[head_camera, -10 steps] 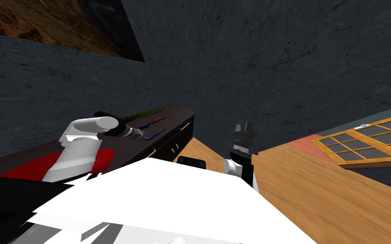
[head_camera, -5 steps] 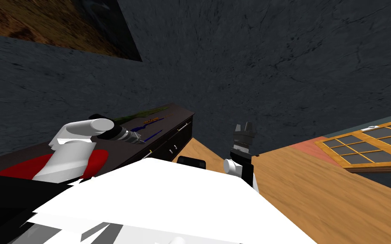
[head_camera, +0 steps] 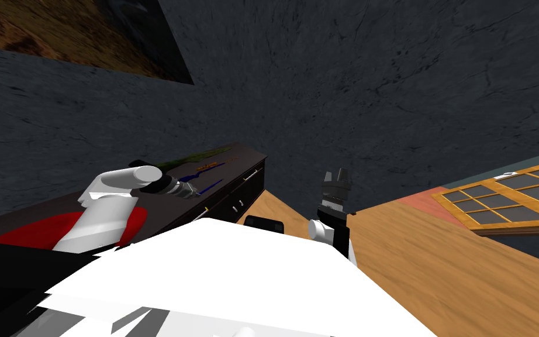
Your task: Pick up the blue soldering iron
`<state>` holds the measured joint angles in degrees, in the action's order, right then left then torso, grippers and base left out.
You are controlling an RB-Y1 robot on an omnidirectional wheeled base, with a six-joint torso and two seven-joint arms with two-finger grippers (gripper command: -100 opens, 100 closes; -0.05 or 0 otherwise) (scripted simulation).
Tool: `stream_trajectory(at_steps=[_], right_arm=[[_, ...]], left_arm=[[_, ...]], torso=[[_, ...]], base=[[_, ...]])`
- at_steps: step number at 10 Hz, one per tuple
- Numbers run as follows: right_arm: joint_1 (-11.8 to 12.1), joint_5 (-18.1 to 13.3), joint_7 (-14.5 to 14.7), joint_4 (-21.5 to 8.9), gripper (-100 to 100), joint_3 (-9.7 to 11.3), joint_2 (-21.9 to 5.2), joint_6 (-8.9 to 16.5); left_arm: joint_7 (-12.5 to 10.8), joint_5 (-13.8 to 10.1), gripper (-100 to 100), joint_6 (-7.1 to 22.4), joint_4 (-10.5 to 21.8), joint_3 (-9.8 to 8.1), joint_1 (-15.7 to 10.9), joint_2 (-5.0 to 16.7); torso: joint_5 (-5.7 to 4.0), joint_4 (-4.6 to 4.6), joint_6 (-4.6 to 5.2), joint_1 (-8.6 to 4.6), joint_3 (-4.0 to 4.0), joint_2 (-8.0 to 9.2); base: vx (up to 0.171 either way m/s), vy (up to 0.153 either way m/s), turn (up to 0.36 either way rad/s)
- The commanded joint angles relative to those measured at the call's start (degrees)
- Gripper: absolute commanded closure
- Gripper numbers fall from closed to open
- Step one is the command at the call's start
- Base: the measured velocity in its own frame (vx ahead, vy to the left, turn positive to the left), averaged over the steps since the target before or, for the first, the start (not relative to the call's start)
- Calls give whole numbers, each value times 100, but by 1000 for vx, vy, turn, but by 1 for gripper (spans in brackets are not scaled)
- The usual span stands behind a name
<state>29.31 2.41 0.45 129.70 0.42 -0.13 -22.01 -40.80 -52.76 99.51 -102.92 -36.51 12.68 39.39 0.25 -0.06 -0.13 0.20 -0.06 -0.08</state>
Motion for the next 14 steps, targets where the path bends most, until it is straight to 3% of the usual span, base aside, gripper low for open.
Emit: stream_trajectory(at_steps=[1,4,6,10,11,12,13,14], right_arm=[[0,0,0,0,0,0,0,0],[0,0,0,0,0,0,0,0],[0,0,0,0,0,0,0,0],[2,0,0,0,0,0,0,0],[2,0,0,0,0,0,0,0],[1,0,0,1,0,0,0,0],[0,0,0,0,0,0,0,0],[0,0,0,0,0,0,0,0]], left_arm=[[0,0,100,0,0,0,0,0],[0,0,100,0,0,0,0,0],[-95,-112,-100,-6,36,-37,-77,-103],[-305,-362,-100,-20,112,-124,-254,-326],[-246,-307,-100,-33,100,-105,-204,-300],[-254,-314,0,-40,106,-106,-211,-307],[-163,-221,-100,-201,239,-31,-239,-360],[-127,-185,-100,-266,292,-1,-250,-381]], torso=[[0,0,0,0,0,0],[0,0,0,2,0,-1],[0,0,0,2,0,-1],[-3,-17,3,-14,-42,-73],[-3,-16,3,-16,-40,-67],[-3,-10,1,-8,-24,-39],[-1,-5,0,-2,-11,-17],[-1,-3,1,-6,-5,-7]], base=[[0,0,0],[0,0,0],[41,-22,-23],[174,-43,-36],[66,-20,-7],[14,-4,1],[5,-20,-23],[-8,-26,-16]])
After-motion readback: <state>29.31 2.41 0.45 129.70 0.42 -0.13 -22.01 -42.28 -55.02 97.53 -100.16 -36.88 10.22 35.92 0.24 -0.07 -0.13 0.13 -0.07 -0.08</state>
